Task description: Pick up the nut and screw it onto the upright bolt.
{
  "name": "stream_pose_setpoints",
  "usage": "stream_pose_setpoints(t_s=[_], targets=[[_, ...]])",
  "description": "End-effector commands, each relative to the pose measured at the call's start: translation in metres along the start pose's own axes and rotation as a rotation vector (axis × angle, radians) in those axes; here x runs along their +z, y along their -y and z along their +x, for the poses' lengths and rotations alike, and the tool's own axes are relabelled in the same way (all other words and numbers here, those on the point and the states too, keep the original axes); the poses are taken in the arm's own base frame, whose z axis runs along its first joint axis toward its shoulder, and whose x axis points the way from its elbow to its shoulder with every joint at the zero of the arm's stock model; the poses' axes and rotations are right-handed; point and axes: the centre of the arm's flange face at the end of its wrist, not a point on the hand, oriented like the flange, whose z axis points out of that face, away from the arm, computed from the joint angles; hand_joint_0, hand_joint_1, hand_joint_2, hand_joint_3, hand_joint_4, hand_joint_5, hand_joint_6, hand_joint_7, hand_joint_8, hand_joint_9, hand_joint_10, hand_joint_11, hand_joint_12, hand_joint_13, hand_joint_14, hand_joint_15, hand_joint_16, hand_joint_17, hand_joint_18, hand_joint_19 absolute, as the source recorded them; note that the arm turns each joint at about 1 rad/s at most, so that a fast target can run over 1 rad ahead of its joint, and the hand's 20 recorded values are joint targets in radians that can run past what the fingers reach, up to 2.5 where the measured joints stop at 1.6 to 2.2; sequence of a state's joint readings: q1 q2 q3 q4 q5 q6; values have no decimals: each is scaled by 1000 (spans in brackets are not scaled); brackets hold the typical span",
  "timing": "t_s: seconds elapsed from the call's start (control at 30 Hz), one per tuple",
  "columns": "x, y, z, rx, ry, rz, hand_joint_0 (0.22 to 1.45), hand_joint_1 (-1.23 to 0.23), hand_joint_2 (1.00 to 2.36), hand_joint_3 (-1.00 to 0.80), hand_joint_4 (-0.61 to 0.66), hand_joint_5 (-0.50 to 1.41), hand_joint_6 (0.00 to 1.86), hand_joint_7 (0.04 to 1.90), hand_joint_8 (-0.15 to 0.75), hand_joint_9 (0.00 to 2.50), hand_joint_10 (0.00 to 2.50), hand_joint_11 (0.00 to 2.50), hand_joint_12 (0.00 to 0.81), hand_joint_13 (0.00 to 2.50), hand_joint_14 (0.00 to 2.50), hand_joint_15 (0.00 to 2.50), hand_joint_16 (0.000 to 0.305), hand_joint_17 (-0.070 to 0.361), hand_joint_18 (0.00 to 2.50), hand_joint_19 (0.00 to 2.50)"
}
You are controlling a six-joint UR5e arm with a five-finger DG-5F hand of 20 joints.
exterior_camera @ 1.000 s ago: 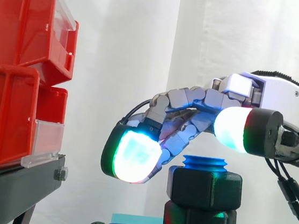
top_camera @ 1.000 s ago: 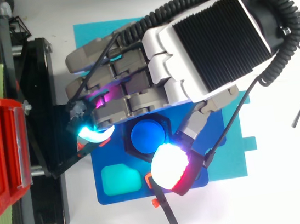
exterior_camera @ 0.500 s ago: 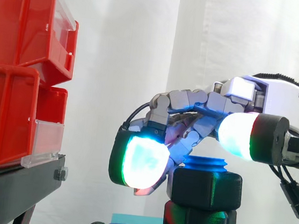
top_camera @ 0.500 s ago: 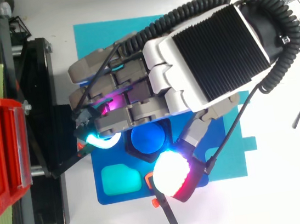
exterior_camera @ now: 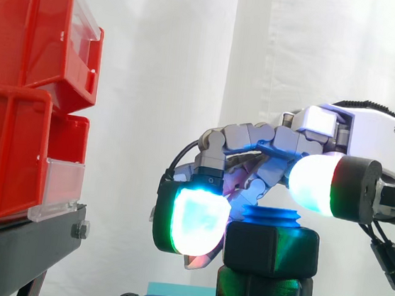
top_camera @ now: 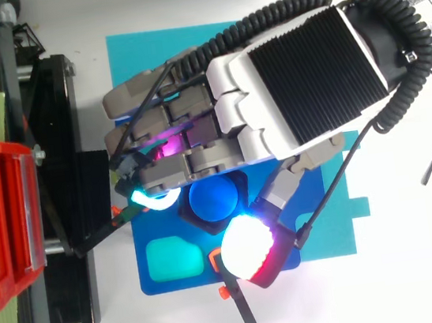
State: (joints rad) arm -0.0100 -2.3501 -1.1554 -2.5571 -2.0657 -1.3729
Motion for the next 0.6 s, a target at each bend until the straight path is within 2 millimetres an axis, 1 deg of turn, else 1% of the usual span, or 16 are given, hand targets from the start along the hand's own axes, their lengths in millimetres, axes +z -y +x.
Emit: stream_pose_setpoints(t_s=[0.0,0.43,0.57], targets=[[-2,2,0,0,-1,2,538,-162,1000,-500,165,13,503,1372,262,997,0,0,251,663,0,0,29,65,442,104],[-10,11,-2,-3,-3,2,540,-168,1000,-500,170,38,500,1455,262,1061,0,0,242,699,0,0,28,64,475,118],[-12,13,-3,-4,-4,0,540,-168,1000,-500,156,36,553,1362,263,1095,0,0,238,715,0,0,28,62,500,123]])
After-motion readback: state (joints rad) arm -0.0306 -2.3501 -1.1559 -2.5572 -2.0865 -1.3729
